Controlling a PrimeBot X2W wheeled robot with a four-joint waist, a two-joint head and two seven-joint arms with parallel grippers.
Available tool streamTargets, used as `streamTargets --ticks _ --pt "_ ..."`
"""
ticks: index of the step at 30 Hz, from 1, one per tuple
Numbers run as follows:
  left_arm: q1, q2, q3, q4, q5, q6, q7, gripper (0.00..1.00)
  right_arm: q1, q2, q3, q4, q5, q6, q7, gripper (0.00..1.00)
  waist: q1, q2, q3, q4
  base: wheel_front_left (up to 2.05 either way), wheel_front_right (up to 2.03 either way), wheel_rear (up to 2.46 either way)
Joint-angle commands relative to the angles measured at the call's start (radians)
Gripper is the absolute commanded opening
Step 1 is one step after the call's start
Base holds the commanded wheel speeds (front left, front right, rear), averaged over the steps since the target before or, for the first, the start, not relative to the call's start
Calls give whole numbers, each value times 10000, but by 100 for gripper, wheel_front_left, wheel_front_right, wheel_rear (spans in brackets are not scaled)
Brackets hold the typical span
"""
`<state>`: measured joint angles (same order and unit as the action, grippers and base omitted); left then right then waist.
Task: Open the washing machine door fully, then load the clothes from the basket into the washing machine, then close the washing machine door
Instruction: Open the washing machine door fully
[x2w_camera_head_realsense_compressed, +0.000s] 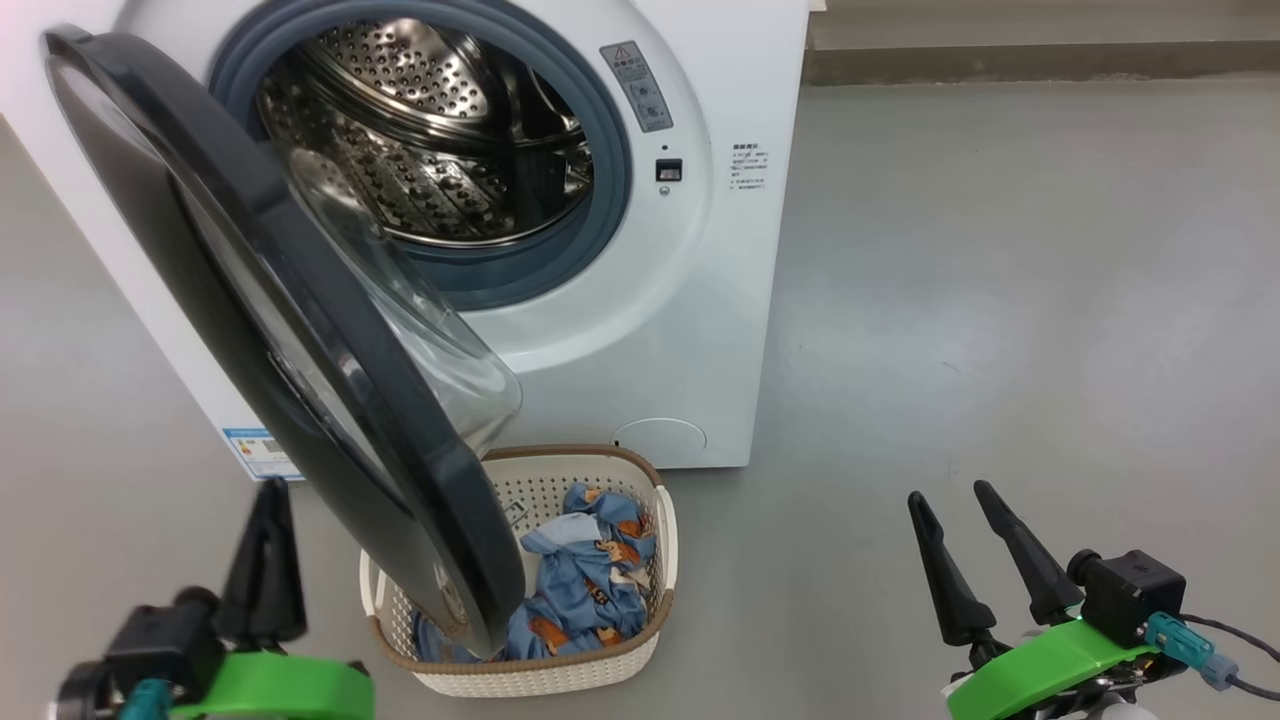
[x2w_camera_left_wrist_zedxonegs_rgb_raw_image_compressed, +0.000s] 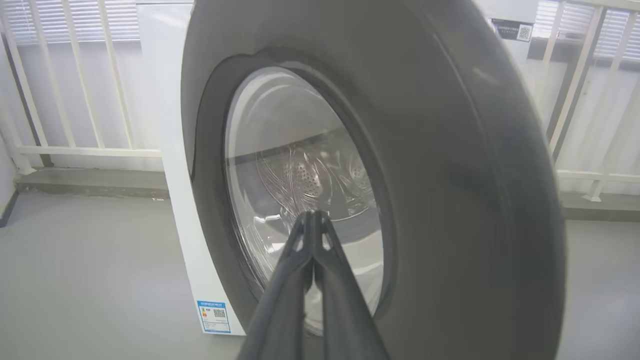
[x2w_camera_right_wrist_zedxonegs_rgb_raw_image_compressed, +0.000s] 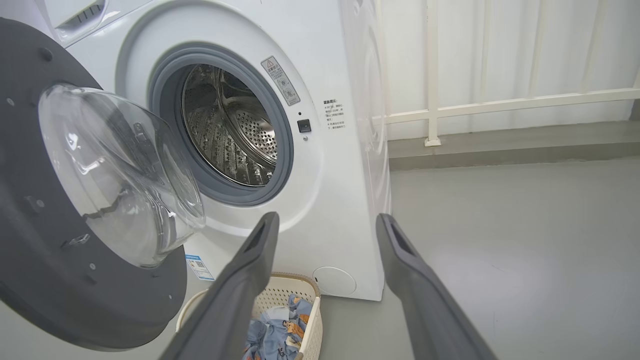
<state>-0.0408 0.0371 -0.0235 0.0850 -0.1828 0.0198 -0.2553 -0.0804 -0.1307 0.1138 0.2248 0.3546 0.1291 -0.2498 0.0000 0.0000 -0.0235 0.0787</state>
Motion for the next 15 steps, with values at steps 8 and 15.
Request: streamTargets --ticks 8,15 --pt "-1222 131 884 -1730 402 -547 -65 0 -220 83 184 -175 -24 16 -120 100 0 0 0 23 0 0 0" --pt "-1848 131 629 -2839 436 -820 -65 0 -224 112 143 -108 19 16 -120 100 0 0 102 -32 0 0 0"
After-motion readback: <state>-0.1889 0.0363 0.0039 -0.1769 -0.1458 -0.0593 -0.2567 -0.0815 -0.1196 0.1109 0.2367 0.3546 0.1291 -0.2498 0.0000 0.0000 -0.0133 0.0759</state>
